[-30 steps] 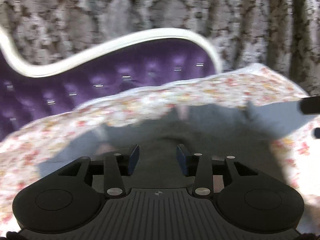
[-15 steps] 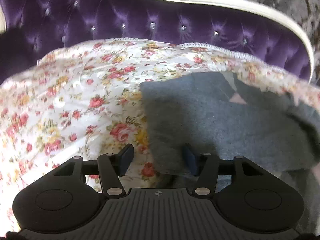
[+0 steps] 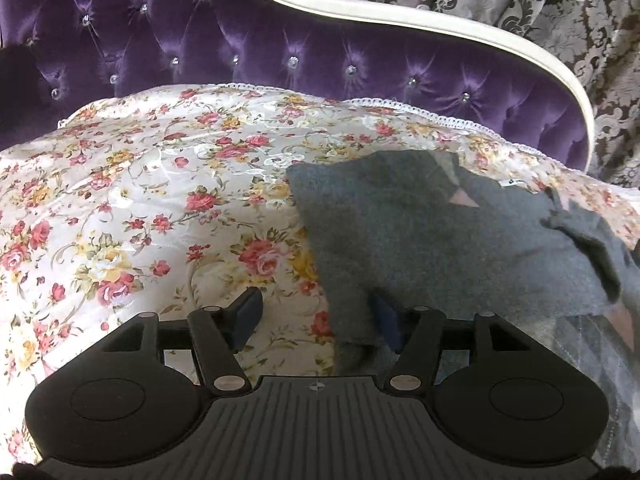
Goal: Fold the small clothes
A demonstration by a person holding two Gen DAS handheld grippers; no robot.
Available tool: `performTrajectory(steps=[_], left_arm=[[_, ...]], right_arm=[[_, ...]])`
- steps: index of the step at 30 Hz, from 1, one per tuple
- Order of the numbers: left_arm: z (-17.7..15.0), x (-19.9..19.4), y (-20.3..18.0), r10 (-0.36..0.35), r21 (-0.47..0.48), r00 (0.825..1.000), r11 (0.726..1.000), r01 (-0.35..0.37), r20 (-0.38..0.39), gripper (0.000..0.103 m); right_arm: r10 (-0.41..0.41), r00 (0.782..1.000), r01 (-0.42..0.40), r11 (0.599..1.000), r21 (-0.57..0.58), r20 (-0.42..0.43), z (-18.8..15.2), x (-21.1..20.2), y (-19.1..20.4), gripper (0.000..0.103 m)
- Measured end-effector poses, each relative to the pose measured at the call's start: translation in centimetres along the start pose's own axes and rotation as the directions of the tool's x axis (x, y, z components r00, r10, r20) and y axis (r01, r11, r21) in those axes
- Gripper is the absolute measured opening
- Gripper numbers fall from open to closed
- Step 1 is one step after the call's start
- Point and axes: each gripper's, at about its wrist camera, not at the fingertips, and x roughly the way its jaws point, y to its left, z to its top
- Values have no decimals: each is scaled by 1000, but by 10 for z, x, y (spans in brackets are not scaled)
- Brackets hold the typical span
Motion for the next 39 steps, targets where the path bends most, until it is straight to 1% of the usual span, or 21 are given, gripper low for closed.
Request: performTrajectory(steps=[3,6,8,10,12,16,19,21,25,29,30,32,35,39], left_arm=[[4,2,-2,5,-2,1000,1000,-5,-25,61],[5,3,-2,10,-5,999,1000,-10,-40,61],[6,4,-2,8,-6,999,1000,-8,-48,61],[6,4,-1,6,-9,999,1000,-7,-52,61],[6,4,-1,6,-7,999,1000,-7,-54,61],[6,3,-1,5,1,998,1000,-4,-58,61],[7,3,-1,0,-4,998,1000,0,-65,61],[7,3,0,-3,-14,998,1000,2,-68,61],[7,3,-1,-1,-18,998,1000,0,-68,62],[6,4,-3,7,-13,998,1000,-8,-65,62],[6,4,-3,7,-10,998,1000,-8,-64,62],[6,4,-3,7,-9,998,1000,-7,-63,62],[6,4,-3,5,-13,998,1000,-6,-64,62],[6,4,-2,4,-12,998,1000,-5,-65,63]], right_arm=[[-14,1000,14,1000,-18,19,7,3,11,102],[-31,1000,31,998,-56,2,23,17,29,102],[-46,999,46,994,-102,-1,30,30,44,102],[-64,998,59,983,-174,-27,37,54,64,102],[-87,995,74,973,-221,-48,37,75,75,101],[-164,982,134,957,-258,-98,35,107,79,96],[-229,968,205,957,-207,-103,38,107,60,96],[-269,956,248,955,-165,-116,41,102,41,96],[-294,943,286,955,-72,-157,40,86,-6,96],[-345,923,344,938,-36,-172,36,71,-37,96],[-348,921,349,937,-25,-176,37,69,-43,96],[-345,921,353,935,14,-183,37,62,-59,96],[-337,926,351,934,64,-171,37,51,-80,96],[-268,950,289,948,129,-162,37,41,-116,96]])
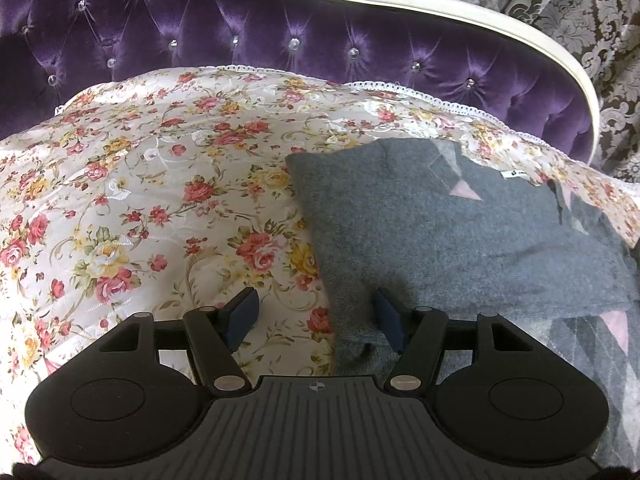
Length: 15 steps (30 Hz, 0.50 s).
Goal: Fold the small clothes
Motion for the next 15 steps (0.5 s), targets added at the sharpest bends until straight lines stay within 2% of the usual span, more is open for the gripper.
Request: performTrajectory(steps=[7,15], left_arm=[[-1,1,-3,9,17,1000,1000,-9,5,65],[-2,2,-4,17,28,1000,999,-17,11,67]], right_arm=[[-19,1000,22,981,191,-17,11,13,-74,97],[-9,1000,17,899,437,-22,10,35,-155,99]])
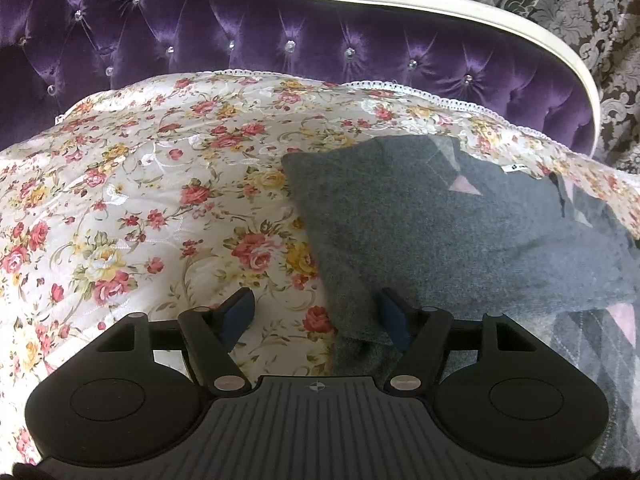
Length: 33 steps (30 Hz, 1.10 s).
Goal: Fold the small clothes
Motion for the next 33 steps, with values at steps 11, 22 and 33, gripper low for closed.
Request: performTrajectory(steps=[11,22,33], left_arm=[[0,-1,1,-3,-15,1000,1000,3,5,67],[0,0,0,-2,-10,1000,1000,2,6,68],[0,0,-1,-4,-13,1000,1000,4,5,69]], right_arm=[[58,994,-67,994,85,97,21,19,-32,103],[109,974,-141,977,158,200,42,41,-48,103],[118,975,-147,978,148,189,48,51,-56,52]])
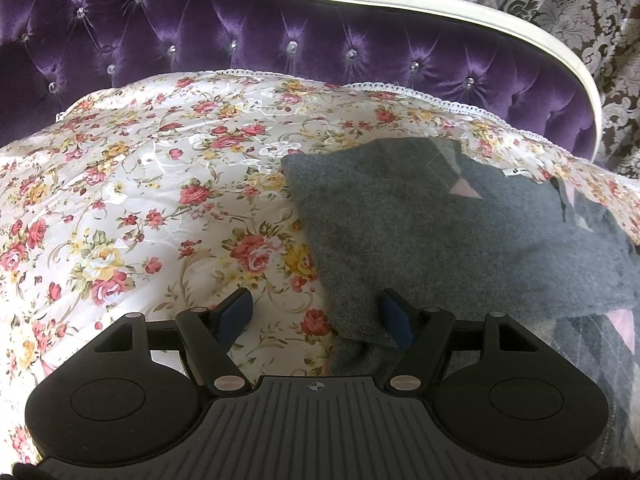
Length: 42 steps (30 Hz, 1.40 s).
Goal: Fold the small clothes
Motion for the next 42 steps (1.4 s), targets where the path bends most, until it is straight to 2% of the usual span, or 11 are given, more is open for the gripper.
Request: performTrajectory(steps=[2,3,11,20,27,30,33,35,38,41,42], left_arm=[[1,0,1,-4,-7,1000,1000,4,-1,69],[1,0,1,-6,-11,1000,1000,6,-3,69],[6,-3,7,-38,-67,999,997,37,-14,68],[16,-36,17,-52,-98,996,993,60,76,68],[16,-52,33,-81,-140,992,986,94,92,68],[14,-57,38,-90,-145,992,984,103,91,68],[12,-61,41,-98,-142,991,984,111,91,68],[12,-63,39,-107,-134,990,984,119,94,68],[13,-65,35,-121,-120,988,984,132,97,68],[13,-66,30,-135,-109,986,983,145,97,68],[13,-65,28,-139,-103,986,984,148,95,68]], right_arm=[[-22,999,21,1000,-19,-25,0,0,1,21],[-28,999,27,999,-43,-27,-1,-2,4,20],[-28,999,32,968,-249,20,11,-40,62,19],[166,986,-156,869,-469,-20,-2,-107,186,17],[342,929,-358,746,-562,-138,-62,-141,289,12],[355,912,-403,692,-599,-203,-98,-143,325,12],[330,915,-399,656,-640,-232,-124,-136,338,15],[289,930,-364,639,-677,-227,-136,-129,337,29],[256,948,-309,620,-721,-187,-141,-119,325,77],[221,968,-237,627,-742,-122,-135,-113,303,83],[206,971,-227,649,-726,-119,-127,-107,290,85]])
